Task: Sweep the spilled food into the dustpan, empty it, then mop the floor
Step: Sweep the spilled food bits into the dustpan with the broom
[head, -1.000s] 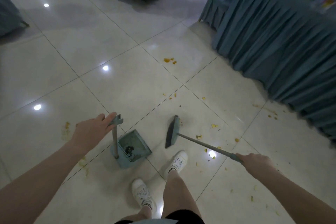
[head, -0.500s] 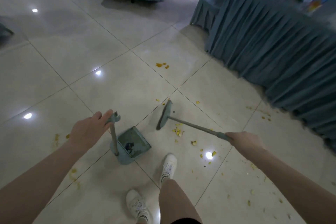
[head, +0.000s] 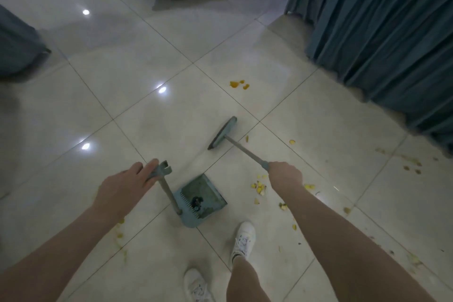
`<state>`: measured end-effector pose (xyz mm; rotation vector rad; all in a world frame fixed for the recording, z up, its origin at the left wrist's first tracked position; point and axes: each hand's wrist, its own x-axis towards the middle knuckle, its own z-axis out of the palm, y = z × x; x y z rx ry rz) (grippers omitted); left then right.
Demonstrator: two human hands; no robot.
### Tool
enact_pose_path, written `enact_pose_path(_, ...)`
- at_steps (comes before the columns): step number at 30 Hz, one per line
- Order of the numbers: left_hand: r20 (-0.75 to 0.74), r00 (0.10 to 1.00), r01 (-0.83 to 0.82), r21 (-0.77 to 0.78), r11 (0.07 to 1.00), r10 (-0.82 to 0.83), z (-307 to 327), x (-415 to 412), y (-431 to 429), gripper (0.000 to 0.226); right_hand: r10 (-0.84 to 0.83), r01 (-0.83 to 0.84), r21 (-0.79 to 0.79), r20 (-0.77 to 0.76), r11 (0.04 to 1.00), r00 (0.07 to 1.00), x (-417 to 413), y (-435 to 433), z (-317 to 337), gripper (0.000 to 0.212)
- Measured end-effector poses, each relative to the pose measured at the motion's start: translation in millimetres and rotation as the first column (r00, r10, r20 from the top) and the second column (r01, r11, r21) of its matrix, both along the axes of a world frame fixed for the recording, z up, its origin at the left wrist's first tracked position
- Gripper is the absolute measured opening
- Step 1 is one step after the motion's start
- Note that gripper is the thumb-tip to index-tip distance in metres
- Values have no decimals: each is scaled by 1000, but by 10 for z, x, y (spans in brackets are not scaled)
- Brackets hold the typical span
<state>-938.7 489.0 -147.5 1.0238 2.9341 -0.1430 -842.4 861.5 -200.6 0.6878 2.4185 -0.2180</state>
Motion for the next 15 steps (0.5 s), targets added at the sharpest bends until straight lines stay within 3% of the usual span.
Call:
enact_pose_path(8,-19,981,193,-17,981,-194,-81,-79,465,45,17,-29,85,137,996,990,1047,533,16,45)
enact_pose_path(15,20,957,290,48,956,-291,-91,-66,730,44,-162,119,183,239,976,957,2458,442,252,39)
